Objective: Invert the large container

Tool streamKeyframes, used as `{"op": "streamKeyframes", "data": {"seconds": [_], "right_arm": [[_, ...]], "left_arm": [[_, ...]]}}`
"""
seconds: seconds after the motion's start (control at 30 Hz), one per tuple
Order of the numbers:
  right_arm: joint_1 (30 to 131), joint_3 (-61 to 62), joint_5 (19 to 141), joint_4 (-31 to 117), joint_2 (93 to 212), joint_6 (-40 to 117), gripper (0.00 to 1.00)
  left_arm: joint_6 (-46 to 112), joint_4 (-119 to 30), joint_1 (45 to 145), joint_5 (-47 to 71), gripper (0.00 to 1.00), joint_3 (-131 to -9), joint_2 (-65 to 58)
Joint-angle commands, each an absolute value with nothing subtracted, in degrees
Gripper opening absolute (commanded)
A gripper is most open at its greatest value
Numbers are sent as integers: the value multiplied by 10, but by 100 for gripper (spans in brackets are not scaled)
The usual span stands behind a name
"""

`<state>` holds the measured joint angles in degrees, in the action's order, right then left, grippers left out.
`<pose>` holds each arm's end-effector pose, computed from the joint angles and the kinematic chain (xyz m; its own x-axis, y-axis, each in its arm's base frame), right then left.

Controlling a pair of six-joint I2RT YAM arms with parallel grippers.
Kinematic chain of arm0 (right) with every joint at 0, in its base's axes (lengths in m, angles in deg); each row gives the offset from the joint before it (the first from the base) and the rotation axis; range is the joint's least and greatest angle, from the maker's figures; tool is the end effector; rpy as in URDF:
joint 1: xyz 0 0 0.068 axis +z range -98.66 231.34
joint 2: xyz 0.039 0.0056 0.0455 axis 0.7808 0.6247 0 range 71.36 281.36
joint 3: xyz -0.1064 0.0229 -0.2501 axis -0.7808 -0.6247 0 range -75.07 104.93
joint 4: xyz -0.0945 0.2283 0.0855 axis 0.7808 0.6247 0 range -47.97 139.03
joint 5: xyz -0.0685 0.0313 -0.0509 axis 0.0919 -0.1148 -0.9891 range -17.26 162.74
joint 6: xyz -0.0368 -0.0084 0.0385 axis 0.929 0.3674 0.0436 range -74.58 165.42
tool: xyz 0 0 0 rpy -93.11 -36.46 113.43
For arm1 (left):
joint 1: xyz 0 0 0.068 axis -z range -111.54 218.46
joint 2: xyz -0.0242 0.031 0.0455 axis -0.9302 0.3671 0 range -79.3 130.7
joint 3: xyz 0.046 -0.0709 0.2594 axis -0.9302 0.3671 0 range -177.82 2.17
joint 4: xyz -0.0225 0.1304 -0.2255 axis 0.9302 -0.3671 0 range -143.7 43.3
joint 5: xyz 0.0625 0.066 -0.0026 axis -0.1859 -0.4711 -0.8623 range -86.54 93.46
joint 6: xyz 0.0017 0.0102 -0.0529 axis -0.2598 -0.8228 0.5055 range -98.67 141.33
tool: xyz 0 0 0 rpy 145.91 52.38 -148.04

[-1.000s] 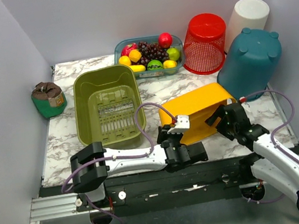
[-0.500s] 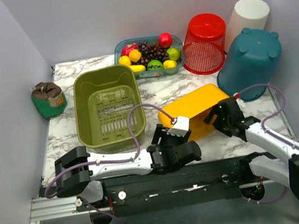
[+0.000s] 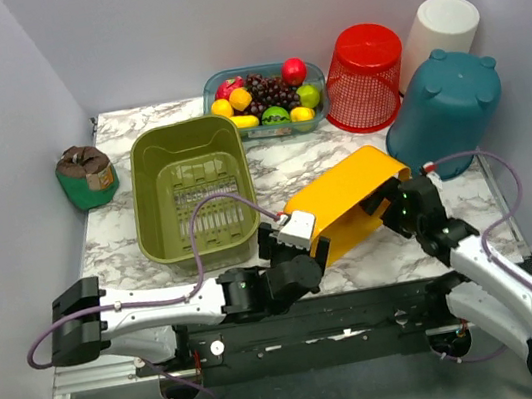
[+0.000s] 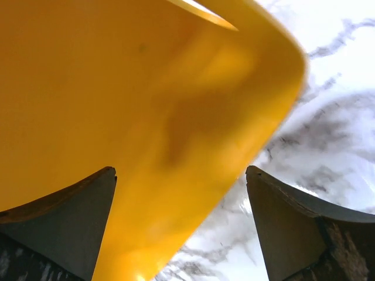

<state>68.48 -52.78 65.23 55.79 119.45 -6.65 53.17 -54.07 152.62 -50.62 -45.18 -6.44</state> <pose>0.1682 0.0471 0.1877 -0.5287 0.6552 -0.5396 0.3596 0.7487 0.5568 0.0560 -0.2644 0.2628 -0.3183 0.0704 -0.9454 0.4079 0.9104 -0.0696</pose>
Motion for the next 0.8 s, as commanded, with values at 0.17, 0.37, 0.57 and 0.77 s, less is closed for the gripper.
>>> {"op": "streamKeyframes", "data": {"seconds": [0.17, 0.37, 0.57, 0.77], "right_arm": [[685, -586, 663, 715, 956, -133, 96], [685, -548, 705, 758, 852, -128, 93], [685, -520, 748, 768, 815, -119, 92], [685, -489, 810, 669, 884, -90, 91]], "left_arm": [[467, -489, 1535, -496, 99, -459, -124], [416, -478, 1528, -506, 99, -477, -150], [379, -433, 1505, -428, 99, -471, -190], [464, -490, 1381, -328, 99, -476, -204]]}}
